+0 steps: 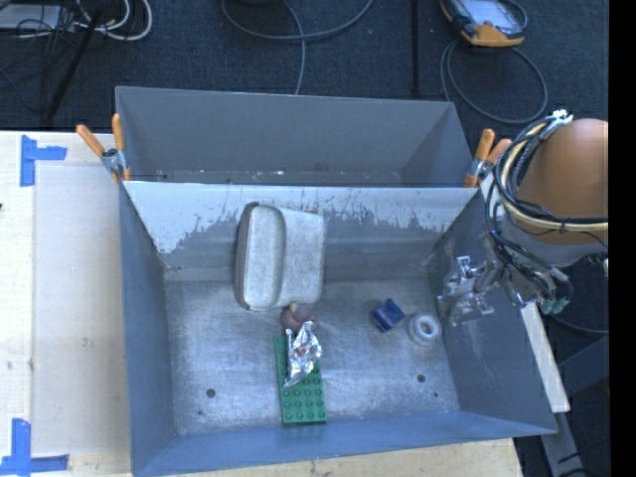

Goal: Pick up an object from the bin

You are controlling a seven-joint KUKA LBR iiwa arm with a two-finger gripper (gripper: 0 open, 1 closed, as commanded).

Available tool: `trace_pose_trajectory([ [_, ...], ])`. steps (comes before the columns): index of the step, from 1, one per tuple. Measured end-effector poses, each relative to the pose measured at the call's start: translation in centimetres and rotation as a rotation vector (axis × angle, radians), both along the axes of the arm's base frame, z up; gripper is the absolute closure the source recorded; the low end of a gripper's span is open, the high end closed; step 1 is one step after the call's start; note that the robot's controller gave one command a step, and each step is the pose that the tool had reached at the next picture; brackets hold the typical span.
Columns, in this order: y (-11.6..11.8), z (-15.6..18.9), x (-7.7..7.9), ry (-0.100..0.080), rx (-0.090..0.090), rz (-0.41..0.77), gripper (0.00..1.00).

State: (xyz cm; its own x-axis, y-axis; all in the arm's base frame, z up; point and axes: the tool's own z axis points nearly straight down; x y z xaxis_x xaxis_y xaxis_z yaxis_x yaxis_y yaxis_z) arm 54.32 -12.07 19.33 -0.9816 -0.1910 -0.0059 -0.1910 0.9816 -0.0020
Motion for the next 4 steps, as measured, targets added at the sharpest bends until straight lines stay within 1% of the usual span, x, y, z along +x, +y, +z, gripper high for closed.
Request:
trace_pose_trajectory([
  [1,0.0,-0.3,-0.2,0.006,0.002,-0.003,0.00],
  [2,3.1,-3.6,7.0,0.005,0.002,0.181,0.00],
  [3,1.4,-10.8,5.4,0.000,0.001,0.116,0.00],
  [4,4.0,-12.1,4.7,0.001,0.000,0.219,0.00],
])
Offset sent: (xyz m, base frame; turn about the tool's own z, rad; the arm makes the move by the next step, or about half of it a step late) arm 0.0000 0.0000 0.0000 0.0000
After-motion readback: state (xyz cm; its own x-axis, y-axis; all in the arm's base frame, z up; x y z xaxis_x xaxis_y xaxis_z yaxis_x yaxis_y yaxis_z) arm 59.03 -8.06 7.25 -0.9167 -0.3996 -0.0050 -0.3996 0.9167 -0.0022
